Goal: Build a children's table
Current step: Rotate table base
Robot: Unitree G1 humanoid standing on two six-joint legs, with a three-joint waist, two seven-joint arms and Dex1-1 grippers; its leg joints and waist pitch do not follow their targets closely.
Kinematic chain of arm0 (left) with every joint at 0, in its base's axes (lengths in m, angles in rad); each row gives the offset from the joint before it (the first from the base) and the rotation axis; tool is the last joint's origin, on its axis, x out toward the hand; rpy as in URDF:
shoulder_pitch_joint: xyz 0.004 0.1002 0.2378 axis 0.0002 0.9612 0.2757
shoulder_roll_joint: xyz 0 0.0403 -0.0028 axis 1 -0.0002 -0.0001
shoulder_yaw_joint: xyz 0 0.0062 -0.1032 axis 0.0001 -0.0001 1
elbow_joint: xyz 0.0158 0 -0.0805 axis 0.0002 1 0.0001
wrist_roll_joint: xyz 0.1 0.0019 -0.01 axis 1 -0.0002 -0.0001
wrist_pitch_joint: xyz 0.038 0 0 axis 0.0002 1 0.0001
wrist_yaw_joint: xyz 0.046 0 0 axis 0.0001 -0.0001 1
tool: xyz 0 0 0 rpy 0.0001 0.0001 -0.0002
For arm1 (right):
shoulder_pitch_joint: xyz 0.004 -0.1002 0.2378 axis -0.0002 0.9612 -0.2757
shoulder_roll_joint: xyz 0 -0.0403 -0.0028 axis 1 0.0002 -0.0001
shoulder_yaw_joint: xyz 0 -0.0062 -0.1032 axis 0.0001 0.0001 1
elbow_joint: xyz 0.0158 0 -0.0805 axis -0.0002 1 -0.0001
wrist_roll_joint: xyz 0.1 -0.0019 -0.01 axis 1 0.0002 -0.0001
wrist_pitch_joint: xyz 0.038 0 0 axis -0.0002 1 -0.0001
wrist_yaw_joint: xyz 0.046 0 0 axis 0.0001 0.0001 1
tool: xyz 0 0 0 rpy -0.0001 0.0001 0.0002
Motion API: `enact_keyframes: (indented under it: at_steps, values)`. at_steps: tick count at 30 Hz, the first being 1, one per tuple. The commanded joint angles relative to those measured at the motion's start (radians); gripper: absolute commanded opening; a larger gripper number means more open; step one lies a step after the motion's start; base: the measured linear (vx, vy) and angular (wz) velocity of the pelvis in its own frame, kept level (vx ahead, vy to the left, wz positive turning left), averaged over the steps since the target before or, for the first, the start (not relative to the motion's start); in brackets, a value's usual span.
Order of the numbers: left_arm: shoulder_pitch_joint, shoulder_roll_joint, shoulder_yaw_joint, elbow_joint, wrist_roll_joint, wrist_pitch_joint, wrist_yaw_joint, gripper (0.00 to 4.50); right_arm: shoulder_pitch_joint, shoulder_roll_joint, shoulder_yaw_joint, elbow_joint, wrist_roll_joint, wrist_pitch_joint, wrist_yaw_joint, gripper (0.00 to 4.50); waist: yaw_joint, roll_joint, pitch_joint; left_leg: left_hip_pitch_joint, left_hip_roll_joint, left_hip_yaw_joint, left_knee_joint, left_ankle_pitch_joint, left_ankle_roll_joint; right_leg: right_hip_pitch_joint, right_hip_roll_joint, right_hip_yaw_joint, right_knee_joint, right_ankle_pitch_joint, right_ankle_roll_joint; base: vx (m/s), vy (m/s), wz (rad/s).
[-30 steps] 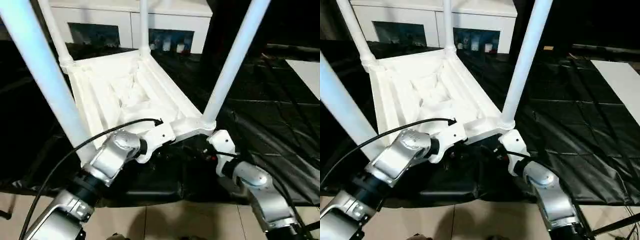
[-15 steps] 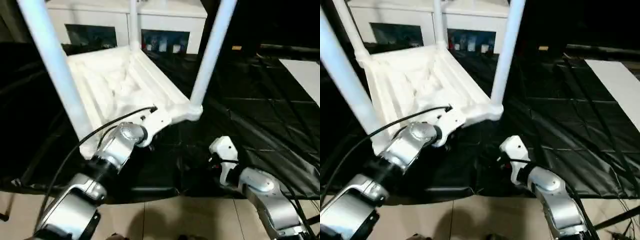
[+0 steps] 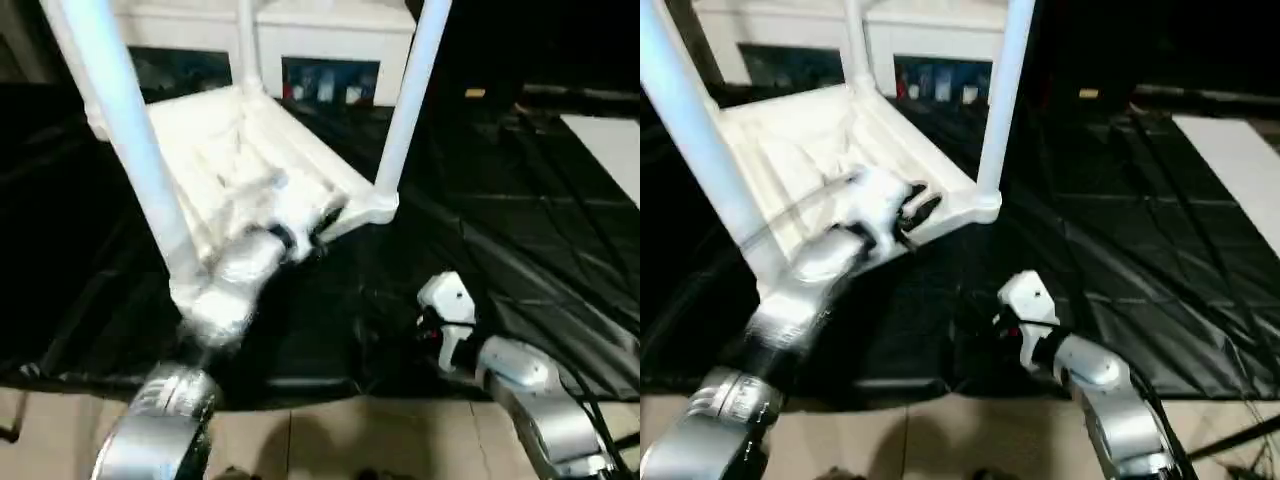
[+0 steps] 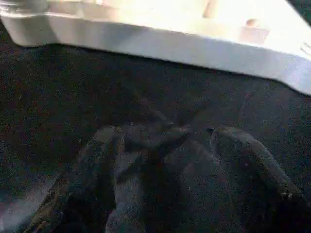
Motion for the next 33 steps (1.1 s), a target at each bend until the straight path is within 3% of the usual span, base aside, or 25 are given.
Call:
enact_keyframes:
  at_steps: [1,2,4,5,7,8,9,10,12,13,20,26,30,33]
  values:
    - [0.097,0.017,0.021,-0.119,-0.12,-0.032,-0.076,1.55,0.016,0.004,-0.007,-0.03,0.008,-0.003,-0.011,3.17,0.005,-0.004,-0.067,0.005,0.041,-0.01,-0.084,-0.269,0.054,0.046,-0.046,0.036,-0.062,-0.321,-0.209,0.0,0.0,0.0]
    - [0.146,0.019,0.038,-0.178,-0.15,-0.068,-0.062,1.84,0.021,0.009,-0.007,-0.032,0.009,-0.004,-0.015,3.17,0.005,0.005,-0.069,0.007,0.041,-0.009,-0.084,-0.262,0.056,0.045,-0.043,0.038,-0.059,-0.279,-0.216,0.0,0.0,0.0]
    - [0.172,0.02,0.047,-0.21,-0.164,-0.093,-0.052,1.89,0.023,0.013,-0.007,-0.034,0.011,-0.004,-0.018,3.17,0.004,0.006,-0.07,0.009,0.042,-0.007,-0.083,-0.261,0.056,0.045,-0.04,0.037,-0.056,-0.244,-0.219,0.0,0.0,0.0]
    - [0.245,0.053,0.038,-0.291,-0.158,-0.23,-0.028,2.1,0.028,0.022,-0.004,-0.037,0.013,-0.008,-0.022,3.17,0.008,0.008,-0.068,0.014,0.042,-0.008,-0.085,-0.291,0.049,0.045,-0.039,0.036,-0.06,-0.264,-0.206,0.0,0.0,0.0]
    - [0.289,0.081,0.034,-0.326,-0.104,-0.355,-0.004,2.26,0.033,0.026,-0.001,-0.04,0.012,-0.009,-0.025,3.17,0.006,0.007,-0.061,0.01,0.044,-0.012,-0.094,-0.343,0.037,0.047,-0.04,0.035,-0.066,-0.328,-0.175,0.0,0.0,0.0]
    - [0.297,0.084,0.035,-0.331,-0.099,-0.372,-0.002,2.33,0.033,0.027,-0.001,-0.041,0.012,-0.009,-0.025,3.17,0.005,0.008,-0.061,0.013,0.045,-0.012,-0.094,-0.355,0.03,0.045,-0.04,0.036,-0.068,-0.342,-0.164,0.0,0.0,0.0]
    - [0.33,0.081,0.063,-0.355,-0.039,-0.449,0.017,2.34,0.035,0.029,0.002,-0.04,0.01,-0.008,-0.027,3.17,0.005,0.009,-0.058,0.022,0.043,-0.008,-0.094,-0.385,0.011,0.036,-0.036,0.04,-0.074,-0.373,-0.143,0.0,0.0,0.0]
    - [0.349,0.076,0.084,-0.37,-0.001,-0.486,0.028,2.41,0.037,0.03,0.004,-0.042,0.01,-0.008,-0.028,3.17,0.004,0.011,-0.057,0.024,0.043,-0.009,-0.094,-0.396,0.005,0.035,-0.036,0.041,-0.075,-0.382,-0.136,0.0,0.0,0.0]
    - [0.398,0.062,0.119,-0.403,0.046,-0.536,0.025,2.67,0.039,0.032,0.006,-0.042,0.01,-0.008,-0.03,3.17,0.0,0.007,-0.054,0.016,0.043,-0.011,-0.098,-0.4,-0.002,0.04,-0.039,0.042,-0.078,-0.421,-0.113,0.0,0.0,0.0]
    - [0.421,0.059,0.125,-0.417,0.054,-0.541,0.021,2.73,0.042,0.032,0.006,-0.046,0.01,-0.008,-0.03,3.17,0.001,0.012,-0.055,0.019,0.041,-0.012,-0.096,-0.413,-0.009,0.036,-0.04,0.043,-0.081,-0.457,-0.097,0.0,0.0,0.0]
    - [0.514,0.075,0.14,-0.465,0.104,-0.584,0.108,3.16,0.057,0.032,-0.004,-0.055,0.011,-0.005,-0.03,3.17,-0.01,0.011,-0.05,0.021,0.035,-0.02,-0.096,-0.49,-0.019,0.024,-0.036,0.037,-0.095,-0.575,-0.048,0.0,0.0,0.0]
    - [0.552,-0.007,0.267,-0.464,0.093,-0.494,0.259,3.64,0.063,0.028,-0.005,-0.057,0.011,-0.004,-0.028,3.17,-0.025,0.007,-0.047,0.017,0.026,-0.025,-0.087,-0.499,-0.013,0.021,-0.036,0.023,-0.113,-0.684,-0.006,0.0,0.0,0.0]
    - [0.569,-0.017,0.285,-0.463,0.081,-0.477,0.297,3.99,0.063,0.027,-0.001,-0.055,0.009,-0.005,-0.025,3.17,-0.028,0.002,-0.046,0.021,0.023,-0.027,-0.081,-0.511,-0.008,0.014,-0.033,0.015,-0.124,-0.723,0.013,0.0,0.0,0.0]
    - [0.574,-0.027,0.298,-0.457,0.062,-0.455,0.345,4.1,0.061,0.027,0.0,-0.054,0.008,-0.006,-0.022,3.17,-0.031,0.008,-0.045,0.022,0.024,-0.031,-0.084,-0.534,-0.011,0.016,-0.031,0.007,-0.127,-0.722,0.016,0.0,0.0,0.0]
